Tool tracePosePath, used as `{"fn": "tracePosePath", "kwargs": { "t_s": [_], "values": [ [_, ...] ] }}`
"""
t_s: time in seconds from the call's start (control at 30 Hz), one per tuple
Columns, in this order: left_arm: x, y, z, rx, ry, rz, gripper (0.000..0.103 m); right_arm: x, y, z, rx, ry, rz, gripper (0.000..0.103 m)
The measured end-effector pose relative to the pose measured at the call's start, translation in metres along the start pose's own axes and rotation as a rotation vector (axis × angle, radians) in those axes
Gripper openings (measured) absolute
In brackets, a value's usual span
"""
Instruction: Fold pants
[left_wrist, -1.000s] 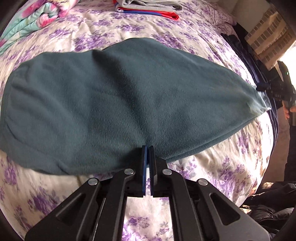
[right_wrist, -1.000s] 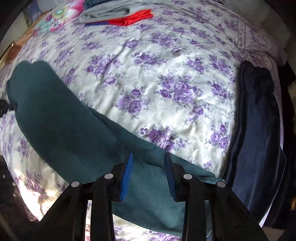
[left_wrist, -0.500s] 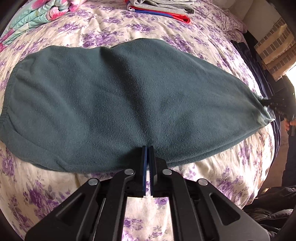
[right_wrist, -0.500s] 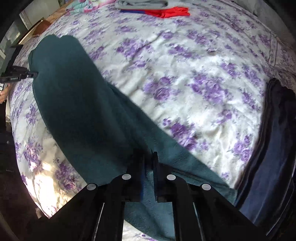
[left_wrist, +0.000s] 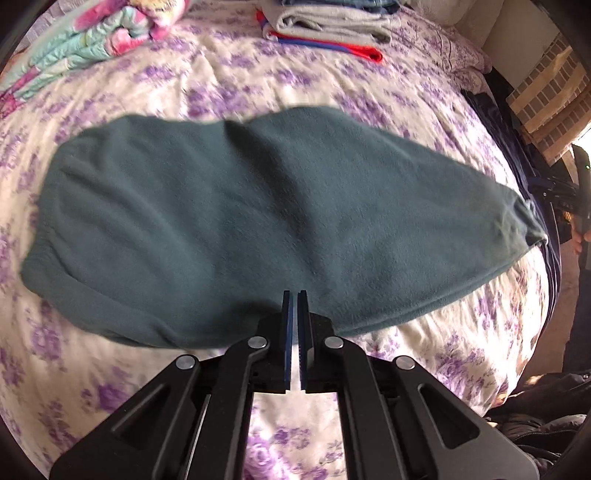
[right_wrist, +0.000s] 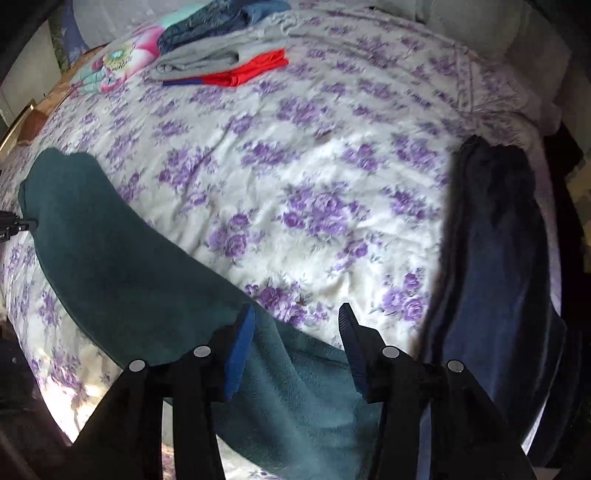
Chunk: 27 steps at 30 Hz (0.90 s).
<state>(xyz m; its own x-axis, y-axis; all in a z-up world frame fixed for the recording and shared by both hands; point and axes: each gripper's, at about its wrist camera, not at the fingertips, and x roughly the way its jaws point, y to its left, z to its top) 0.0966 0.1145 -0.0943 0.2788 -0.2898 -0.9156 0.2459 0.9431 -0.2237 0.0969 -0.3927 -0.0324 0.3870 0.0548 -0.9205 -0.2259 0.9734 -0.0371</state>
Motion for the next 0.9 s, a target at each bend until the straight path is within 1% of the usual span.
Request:
{"fn": "tracePosePath", "kwargs": {
  "t_s": [0.07,0.1,0.13,0.17,0.2,0.23,0.27,0.3,0.33,0.4,0.47,0.5,0.57,0.63,0.7,0.73,0.8,0.9],
  "values": [
    [-0.009,0.003,0.010,-0.003,-0.035,0.013,0.001,-0.008,0.020,0.012,0.055,-0.035,0.028,0.053],
    [-0.011,0.004,0.017,-0.005,-0.047,0.025,0.001,-0.008,0.035,0.020,0.080,-0.047,0.067,0.055],
    [-0.010,0.005,0.022,-0.013,-0.052,0.038,0.002,-0.006,0.047,0.033,0.087,-0.048,0.118,0.056],
    [-0.008,0.007,0.026,-0.025,-0.049,0.049,0.006,-0.002,0.071,0.041,0.075,-0.044,0.188,0.056],
    [-0.005,0.010,0.027,-0.034,-0.043,0.059,0.008,0.001,0.098,0.047,0.045,-0.047,0.238,0.056],
    [0.000,0.015,0.028,-0.046,-0.032,0.072,0.008,0.004,0.127,0.056,-0.008,-0.060,0.268,0.056],
    [0.006,0.021,0.027,-0.059,-0.014,0.093,0.008,0.009,0.153,0.064,-0.065,-0.074,0.283,0.056],
    [0.012,0.030,0.023,-0.073,0.004,0.132,0.008,0.010,0.177,0.071,-0.120,-0.088,0.297,0.056],
    [0.015,0.040,0.019,-0.093,0.009,0.135,0.006,0.008,0.198,0.078,-0.173,-0.101,0.311,0.056],
    [0.012,0.058,0.011,-0.139,-0.012,0.050,0.002,0.014,0.240,0.095,-0.286,-0.125,0.339,0.056],
    [0.006,0.078,0.003,-0.188,-0.028,-0.026,0.002,0.020,0.267,0.114,-0.347,-0.122,0.371,0.056],
    [0.005,0.084,-0.002,-0.195,-0.037,-0.051,0.002,0.025,0.275,0.123,-0.352,-0.114,0.388,0.056],
    [0.003,0.089,-0.009,-0.191,-0.058,-0.079,0.002,0.038,0.285,0.146,-0.330,-0.090,0.417,0.054],
    [0.002,0.090,-0.013,-0.178,-0.073,-0.086,0.002,0.052,0.287,0.167,-0.289,-0.067,0.449,0.053],
    [0.002,0.090,-0.015,-0.169,-0.080,-0.090,0.002,0.065,0.286,0.180,-0.271,-0.041,0.480,0.051],
    [0.002,0.090,-0.015,-0.162,-0.081,-0.090,0.002,0.073,0.287,0.188,-0.258,-0.030,0.474,0.046],
    [0.002,0.088,-0.016,-0.144,-0.085,-0.086,0.002,0.086,0.289,0.197,-0.226,-0.008,0.461,0.040],
    [0.000,0.090,-0.018,-0.121,-0.096,-0.097,0.002,0.099,0.295,0.197,-0.231,0.018,0.448,0.040]
  ]
}}
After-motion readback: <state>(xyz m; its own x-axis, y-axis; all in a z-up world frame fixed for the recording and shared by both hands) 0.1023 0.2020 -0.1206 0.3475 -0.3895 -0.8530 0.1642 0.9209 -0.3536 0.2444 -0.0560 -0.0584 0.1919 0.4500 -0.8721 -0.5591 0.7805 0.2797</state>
